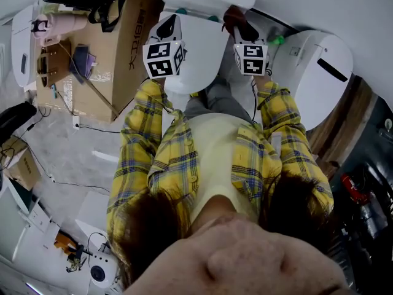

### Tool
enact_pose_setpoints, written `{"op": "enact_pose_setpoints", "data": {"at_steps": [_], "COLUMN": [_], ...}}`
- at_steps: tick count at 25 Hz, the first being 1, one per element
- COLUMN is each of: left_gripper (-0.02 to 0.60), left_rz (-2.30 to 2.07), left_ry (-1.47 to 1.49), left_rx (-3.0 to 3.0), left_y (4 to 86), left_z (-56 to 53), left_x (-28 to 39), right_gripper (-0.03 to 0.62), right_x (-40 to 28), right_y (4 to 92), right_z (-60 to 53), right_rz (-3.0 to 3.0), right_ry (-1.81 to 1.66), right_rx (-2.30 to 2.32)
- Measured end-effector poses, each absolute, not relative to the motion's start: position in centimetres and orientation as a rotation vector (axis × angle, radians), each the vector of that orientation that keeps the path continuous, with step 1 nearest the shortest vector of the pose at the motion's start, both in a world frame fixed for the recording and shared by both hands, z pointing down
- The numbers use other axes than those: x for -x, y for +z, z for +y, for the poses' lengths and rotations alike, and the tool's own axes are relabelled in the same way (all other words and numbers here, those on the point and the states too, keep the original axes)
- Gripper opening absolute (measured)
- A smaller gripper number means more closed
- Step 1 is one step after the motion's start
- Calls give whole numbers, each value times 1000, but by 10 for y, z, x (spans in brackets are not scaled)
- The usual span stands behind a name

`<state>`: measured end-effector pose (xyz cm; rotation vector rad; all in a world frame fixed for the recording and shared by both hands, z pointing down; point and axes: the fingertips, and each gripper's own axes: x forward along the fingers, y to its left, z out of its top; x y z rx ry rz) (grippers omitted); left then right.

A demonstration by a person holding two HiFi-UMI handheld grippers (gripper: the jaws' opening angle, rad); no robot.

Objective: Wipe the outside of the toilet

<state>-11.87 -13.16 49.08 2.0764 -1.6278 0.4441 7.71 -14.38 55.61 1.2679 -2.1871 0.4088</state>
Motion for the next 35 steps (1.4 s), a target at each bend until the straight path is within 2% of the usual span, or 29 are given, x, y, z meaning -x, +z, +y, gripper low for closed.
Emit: {"op": "enact_pose_setpoints", "data": {"at_steps": [25, 35], "left_gripper": [2, 2], "left_rz": [-1886, -1921], "left_ry": [404, 400], "left_rx": [-1739, -1651], "left_y": [513, 525], "left_z": [-77, -68], "left_x": [218, 231], "right_gripper": [124, 123], "right_x": [122, 166], "right_y": [582, 616], "right_z": [-159, -188], "right_rz": [-2387, -2342], "right_ry": [297, 169], "right_rx": [-817, -763]}}
